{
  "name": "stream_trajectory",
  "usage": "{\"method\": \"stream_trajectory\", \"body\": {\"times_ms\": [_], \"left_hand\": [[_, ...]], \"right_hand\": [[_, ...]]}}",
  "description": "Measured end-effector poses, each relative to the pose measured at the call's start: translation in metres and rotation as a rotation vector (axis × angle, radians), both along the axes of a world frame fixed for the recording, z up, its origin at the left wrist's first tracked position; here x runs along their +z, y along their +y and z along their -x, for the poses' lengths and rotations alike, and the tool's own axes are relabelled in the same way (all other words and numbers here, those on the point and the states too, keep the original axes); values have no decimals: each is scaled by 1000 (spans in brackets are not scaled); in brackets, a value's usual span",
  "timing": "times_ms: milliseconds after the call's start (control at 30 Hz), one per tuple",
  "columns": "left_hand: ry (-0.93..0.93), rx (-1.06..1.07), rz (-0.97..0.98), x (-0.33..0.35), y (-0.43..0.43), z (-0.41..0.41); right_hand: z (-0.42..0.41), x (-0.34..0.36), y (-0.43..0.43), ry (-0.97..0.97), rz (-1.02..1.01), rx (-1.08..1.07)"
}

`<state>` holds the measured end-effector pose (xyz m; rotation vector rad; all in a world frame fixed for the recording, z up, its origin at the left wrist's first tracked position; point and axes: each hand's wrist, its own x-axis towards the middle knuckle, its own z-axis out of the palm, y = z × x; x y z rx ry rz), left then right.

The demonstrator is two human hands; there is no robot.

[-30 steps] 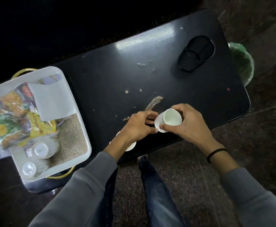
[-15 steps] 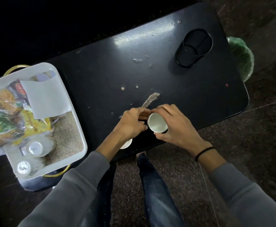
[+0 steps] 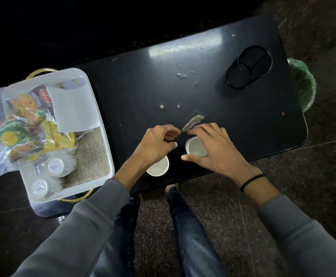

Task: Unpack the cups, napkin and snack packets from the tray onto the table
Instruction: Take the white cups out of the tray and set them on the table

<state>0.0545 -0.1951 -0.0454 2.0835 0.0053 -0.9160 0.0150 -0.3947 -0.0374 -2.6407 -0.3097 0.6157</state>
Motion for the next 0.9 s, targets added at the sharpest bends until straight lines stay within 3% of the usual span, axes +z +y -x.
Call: {"method": "stream_trajectory", "body": {"times_ms": [467,700,900], "left_hand": [[-152,332,-36,35,109,17],[-219,484,-346,42,207,53],[-239,308,-546,26,265,78]], "right_hand": [[-42,36,132,-28,-155,104],[-42,29,235,45,-202,239],[-35,9,302,170,-133,382]]}}
